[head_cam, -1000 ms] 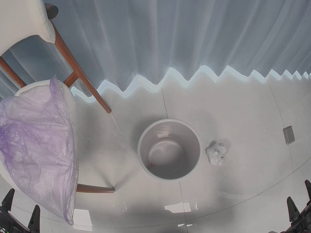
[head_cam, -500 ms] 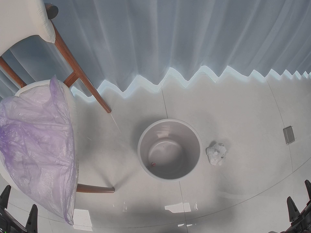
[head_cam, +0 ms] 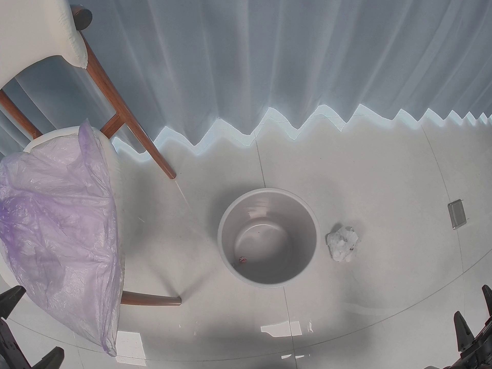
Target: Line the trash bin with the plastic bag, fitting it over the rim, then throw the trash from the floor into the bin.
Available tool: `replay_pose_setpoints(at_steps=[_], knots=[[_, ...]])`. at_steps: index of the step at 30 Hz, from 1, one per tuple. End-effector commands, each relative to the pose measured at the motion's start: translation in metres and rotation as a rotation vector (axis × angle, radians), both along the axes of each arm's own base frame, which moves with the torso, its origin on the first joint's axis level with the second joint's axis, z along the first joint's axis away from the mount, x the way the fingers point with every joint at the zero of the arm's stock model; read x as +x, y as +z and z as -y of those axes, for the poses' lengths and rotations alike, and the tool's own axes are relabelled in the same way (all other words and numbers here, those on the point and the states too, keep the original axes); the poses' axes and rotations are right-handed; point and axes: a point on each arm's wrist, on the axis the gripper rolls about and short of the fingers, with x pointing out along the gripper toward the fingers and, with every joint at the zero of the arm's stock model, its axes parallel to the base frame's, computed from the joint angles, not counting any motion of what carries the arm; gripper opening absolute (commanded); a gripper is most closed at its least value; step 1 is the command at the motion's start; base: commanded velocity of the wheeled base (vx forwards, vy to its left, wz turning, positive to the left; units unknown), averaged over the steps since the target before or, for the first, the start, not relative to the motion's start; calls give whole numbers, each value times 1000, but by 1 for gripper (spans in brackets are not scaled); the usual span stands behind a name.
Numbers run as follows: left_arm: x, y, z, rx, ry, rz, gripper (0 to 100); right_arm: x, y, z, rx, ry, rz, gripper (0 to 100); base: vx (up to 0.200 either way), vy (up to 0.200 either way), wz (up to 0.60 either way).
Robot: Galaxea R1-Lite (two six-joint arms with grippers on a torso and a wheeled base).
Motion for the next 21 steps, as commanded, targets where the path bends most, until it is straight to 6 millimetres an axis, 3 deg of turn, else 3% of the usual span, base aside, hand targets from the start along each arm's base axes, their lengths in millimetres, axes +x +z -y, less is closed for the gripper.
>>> replay_pose_setpoints(at_steps=[1,10,21], knots=[[22,26,3,8,-181,-104,100,0,-5,0,0,4,0,100,0,0,0],[37,36,11,26,-437,-184,100,0,-5,0,0,4,2,100,0,0,0],[60,41,25,67,-567,-283,100,0,-5,0,3,4,2,100,0,0,0]])
